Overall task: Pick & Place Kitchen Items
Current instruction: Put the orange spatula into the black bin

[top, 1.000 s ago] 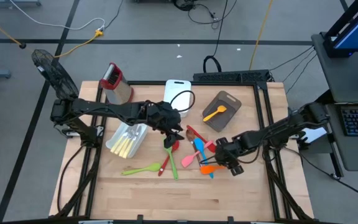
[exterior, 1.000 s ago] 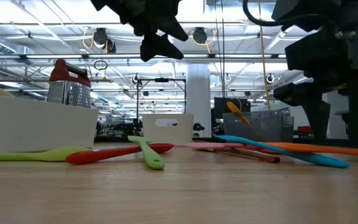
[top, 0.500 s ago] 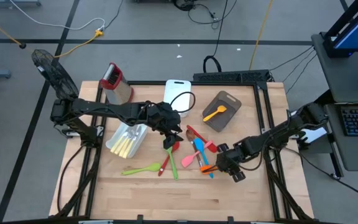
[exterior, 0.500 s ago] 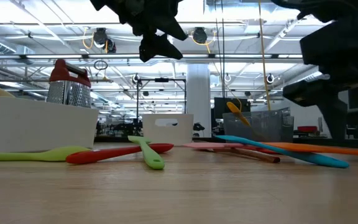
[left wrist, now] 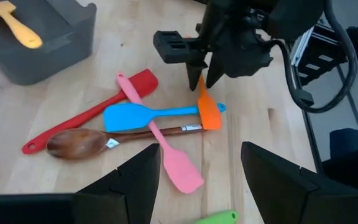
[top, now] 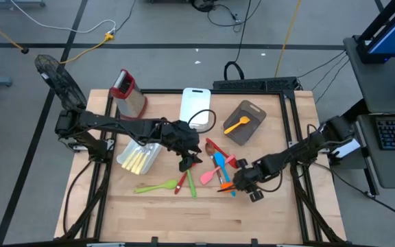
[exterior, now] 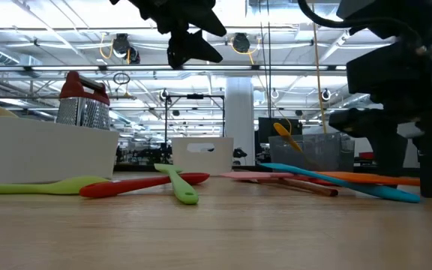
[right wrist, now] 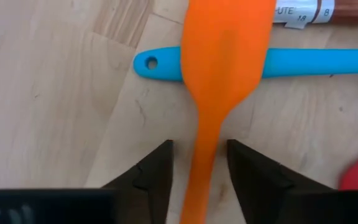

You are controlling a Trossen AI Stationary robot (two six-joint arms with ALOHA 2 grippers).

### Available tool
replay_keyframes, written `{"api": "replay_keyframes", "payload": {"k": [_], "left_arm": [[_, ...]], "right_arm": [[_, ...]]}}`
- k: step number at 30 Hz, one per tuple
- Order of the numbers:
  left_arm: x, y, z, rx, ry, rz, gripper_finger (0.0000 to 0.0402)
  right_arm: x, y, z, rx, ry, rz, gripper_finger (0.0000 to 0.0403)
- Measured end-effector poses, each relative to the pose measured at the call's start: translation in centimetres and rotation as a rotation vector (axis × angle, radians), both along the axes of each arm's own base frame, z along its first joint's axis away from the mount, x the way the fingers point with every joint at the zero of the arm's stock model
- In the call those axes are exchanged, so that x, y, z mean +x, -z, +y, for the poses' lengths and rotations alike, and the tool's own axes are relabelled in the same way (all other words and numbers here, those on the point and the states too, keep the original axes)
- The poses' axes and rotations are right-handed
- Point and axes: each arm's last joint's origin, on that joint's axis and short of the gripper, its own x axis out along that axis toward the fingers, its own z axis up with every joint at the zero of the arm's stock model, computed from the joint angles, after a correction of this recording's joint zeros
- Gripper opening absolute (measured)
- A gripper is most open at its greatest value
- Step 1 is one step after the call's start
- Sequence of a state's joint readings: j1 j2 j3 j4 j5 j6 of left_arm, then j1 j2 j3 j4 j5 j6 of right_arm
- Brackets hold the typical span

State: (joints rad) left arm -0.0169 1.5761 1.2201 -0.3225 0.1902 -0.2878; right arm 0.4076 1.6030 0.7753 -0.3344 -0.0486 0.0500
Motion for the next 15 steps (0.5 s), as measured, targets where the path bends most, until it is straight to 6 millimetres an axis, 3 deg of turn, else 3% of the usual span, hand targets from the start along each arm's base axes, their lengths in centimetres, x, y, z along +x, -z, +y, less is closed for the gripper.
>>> {"api": "replay_keyframes", "payload": {"k": [8,13,15], "left_arm": [[0.0,0.3,-0.3,0.030,0.010,-0.008,0.0230],[-2.2,0.9,0.0,-0.008,-0.022,-0.053,0.0230],[-4.1,1.1,0.1,-0.018,-0.053,-0.080,0.0230]], "right_arm": [[0.0,-0.2,0.0,0.023,0.056,-0.004,0.0023],[-0.1,-0.7,-0.1,0.057,0.150,-0.002,0.0025],[-0.2,-0.9,-0.1,0.067,0.179,-0.004,0.0024]]}}
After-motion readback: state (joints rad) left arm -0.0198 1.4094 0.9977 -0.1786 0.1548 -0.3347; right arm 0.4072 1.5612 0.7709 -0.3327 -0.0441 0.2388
